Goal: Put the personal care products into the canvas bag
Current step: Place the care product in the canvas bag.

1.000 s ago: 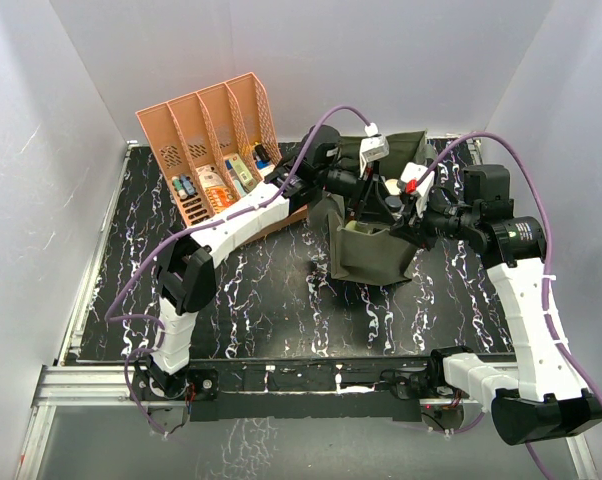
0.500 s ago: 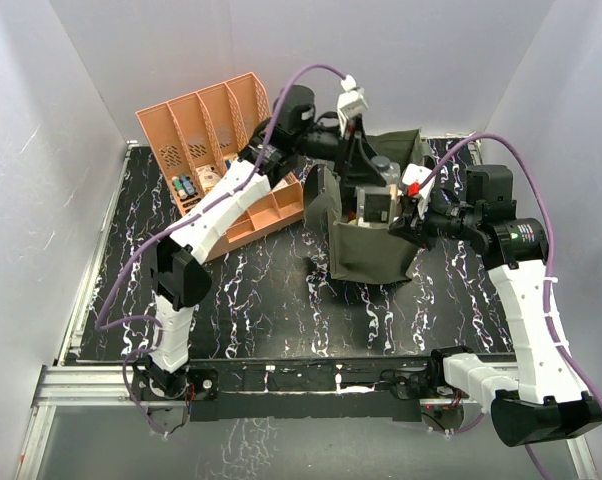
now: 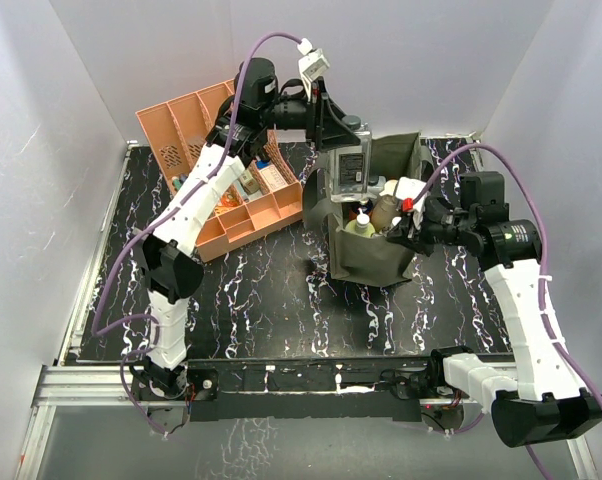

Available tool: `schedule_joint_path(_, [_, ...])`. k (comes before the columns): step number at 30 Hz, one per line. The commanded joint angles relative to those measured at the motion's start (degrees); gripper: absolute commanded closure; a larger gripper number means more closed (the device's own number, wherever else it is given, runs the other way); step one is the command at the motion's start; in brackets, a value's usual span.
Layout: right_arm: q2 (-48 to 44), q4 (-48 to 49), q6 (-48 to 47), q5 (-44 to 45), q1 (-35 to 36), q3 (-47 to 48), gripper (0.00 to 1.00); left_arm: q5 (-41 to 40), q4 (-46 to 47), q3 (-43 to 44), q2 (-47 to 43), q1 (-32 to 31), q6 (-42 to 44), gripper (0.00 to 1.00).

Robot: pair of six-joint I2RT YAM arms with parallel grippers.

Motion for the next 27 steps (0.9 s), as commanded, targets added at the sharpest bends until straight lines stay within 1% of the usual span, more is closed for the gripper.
schedule_joint_path(1, [0.22, -3.07, -4.42, 3.31, -0.07, -5.55, 0.92, -3.53, 2.8, 7.17, -0.33, -0.75, 0.2, 1.0])
schedule_joint_path(4, [-0.5, -0.96, -7.16, 4.59, -0.07, -9.33, 0.92, -4.74, 3.89, 7.38, 0.32, -0.83, 1.89, 1.0])
schedule_joint_path(7, [-1.05, 2.33, -6.48, 3.86, -0.07, -11.72, 0.92, -5.18, 4.56, 6.67, 0.66, -0.79, 2.35, 1.0])
schedule_joint_path(9, [-0.26, 3.66, -5.2, 2.47, -0.07, -11.61, 0.92, -6.21, 5.0, 5.33, 0.36, -0.75, 2.62, 1.0])
schedule_joint_path(11, [1.24, 4.08, -4.25, 0.82, 0.0, -10.74, 0.92, -7.28, 5.64, 2.45, -0.87, -1.08, 4.72, 1.0])
schedule_joint_path(14, [4.26, 5.22, -2.01, 0.32, 1.02, -9.6, 0.91, -8.79, 6.24, -1.64, -2.63, -2.25, 10.05, 1.0])
schedule_joint_path(16, [6.29, 6.32, -0.37, 0.6, 2.51, -8.79, 0.92, -8.83, 5.6, -2.15, -2.44, -2.65, 12.66, 1.0])
schedule_joint_path(18, [7.94, 7.36, 1.64, 1.31, 4.64, -8.0, 0.92, -7.14, 4.88, -2.51, -2.19, -2.77, 15.15, 1.0])
schedule_joint_path(20, [9.04, 7.72, 2.2, 2.62, 7.1, -7.07, 0.92, -4.06, 1.08, -1.91, -1.98, -2.77, 22.82, 1.0])
schedule_joint_path(21, [9.25, 8.39, 2.67, 3.53, 8.21, -6.78, 0.92, -4.6, -0.85, -0.85, -1.84, -2.74, 25.96, 1.0])
schedule_joint_path(23, [9.94, 9.18, 3.82, 4.42, 9.04, -6.07, 0.92, -9.51, -4.0, 1.74, -1.0, -2.72, 30.07, 1.0])
schedule_joint_path(27, [12.54, 9.14, 7.57, 4.85, 9.12, -3.58, 0.92, -16.64, -4.97, 7.54, 0.96, -2.31, 31.35, 1.0])
